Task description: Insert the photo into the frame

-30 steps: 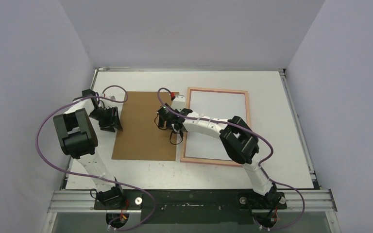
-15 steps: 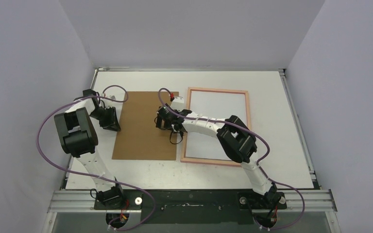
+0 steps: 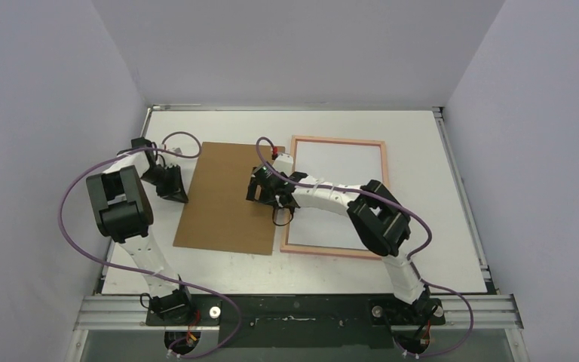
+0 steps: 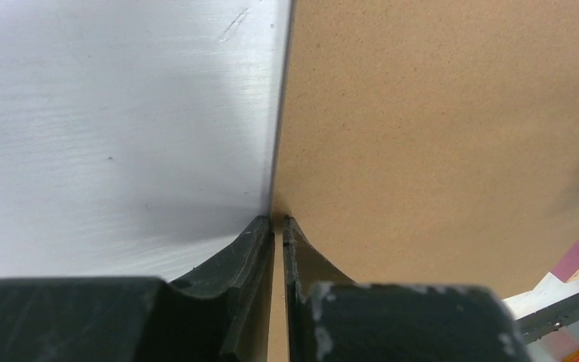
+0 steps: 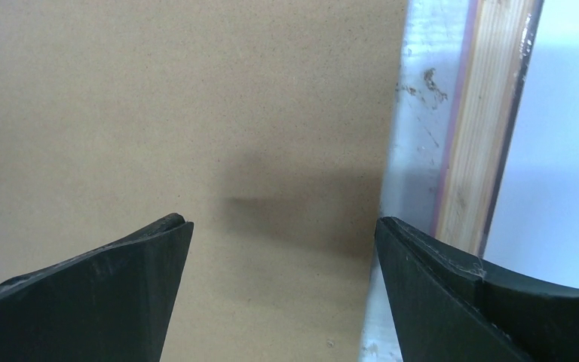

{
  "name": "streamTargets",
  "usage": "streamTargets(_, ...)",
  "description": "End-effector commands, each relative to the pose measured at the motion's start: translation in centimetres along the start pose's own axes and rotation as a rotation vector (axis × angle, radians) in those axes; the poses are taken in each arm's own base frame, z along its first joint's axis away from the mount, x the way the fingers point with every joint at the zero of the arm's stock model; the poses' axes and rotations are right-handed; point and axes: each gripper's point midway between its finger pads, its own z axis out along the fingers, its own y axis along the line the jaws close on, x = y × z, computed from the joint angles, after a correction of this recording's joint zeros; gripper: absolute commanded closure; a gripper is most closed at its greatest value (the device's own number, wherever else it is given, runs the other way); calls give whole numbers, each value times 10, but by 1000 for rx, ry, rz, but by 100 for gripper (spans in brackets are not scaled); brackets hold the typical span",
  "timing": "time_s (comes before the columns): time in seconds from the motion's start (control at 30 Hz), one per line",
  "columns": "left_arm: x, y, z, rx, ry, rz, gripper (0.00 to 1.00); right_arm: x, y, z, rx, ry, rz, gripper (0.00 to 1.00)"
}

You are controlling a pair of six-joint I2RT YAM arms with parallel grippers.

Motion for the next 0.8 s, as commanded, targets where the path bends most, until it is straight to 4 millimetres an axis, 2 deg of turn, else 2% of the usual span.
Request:
streamTargets(0.0,23,-32,31,109,94,2,93,-33,83,-67,-321,-59,118,5)
streamTargets(0.37,29,-43,35,123,112,13,96,-35,86,-95,-383,-77,145,5)
streamTargets(0.77,37,-80,43,168,154,79,98,-28,52,-104,-335,-91,179,5)
